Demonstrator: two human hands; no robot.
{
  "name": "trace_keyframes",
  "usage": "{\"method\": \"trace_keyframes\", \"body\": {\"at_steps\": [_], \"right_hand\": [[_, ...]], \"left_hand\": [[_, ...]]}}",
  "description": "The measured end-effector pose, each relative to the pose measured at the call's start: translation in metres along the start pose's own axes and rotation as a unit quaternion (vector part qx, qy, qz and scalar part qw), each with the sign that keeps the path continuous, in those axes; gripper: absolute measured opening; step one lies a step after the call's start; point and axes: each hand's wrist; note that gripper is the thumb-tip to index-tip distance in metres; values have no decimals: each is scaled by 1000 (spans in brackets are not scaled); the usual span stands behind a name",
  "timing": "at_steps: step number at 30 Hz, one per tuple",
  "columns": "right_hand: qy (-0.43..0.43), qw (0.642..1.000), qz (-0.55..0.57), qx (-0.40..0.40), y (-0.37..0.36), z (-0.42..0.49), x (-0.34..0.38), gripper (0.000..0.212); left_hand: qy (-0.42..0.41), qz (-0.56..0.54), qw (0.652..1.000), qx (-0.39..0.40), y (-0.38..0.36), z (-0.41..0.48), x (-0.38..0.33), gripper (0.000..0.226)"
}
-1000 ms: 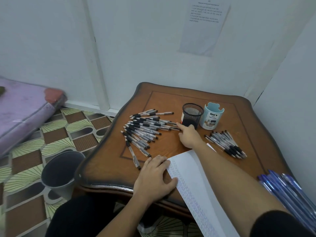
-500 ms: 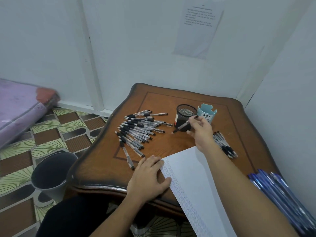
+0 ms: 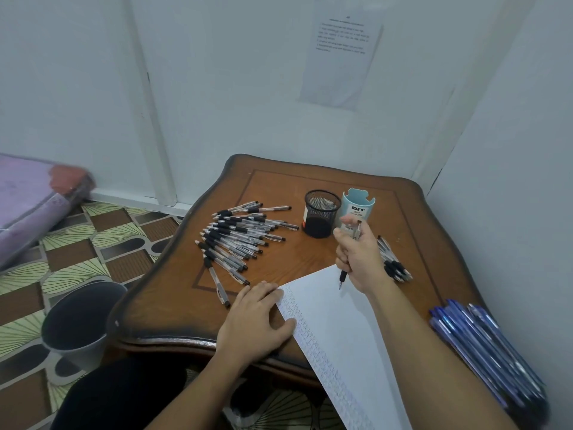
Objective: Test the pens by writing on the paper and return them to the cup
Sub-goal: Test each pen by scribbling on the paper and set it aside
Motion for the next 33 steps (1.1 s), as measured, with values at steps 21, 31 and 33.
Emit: {"method": "trace_keyframes", "body": {"at_steps": [21, 31, 33], "right_hand": [[-54, 985, -151, 62, -12, -5, -49, 16], [18, 965, -261, -10, -16, -6, -64, 18], [28, 963, -270, -9, -16, -6, -64, 17]], "left_hand": [[-4, -6, 1000, -15, -4, 1, 2, 81], [-4, -3, 1000, -18, -5, 1, 3, 80], [-3, 0, 1000, -15, -5, 1, 3, 77]]}}
Point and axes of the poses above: each hand's wrist, its own z-axis towards the middle knuckle, its own y-axis out of the back of the hand, x = y × z, and after that the axes turned 15 degrees about -y, right-handed
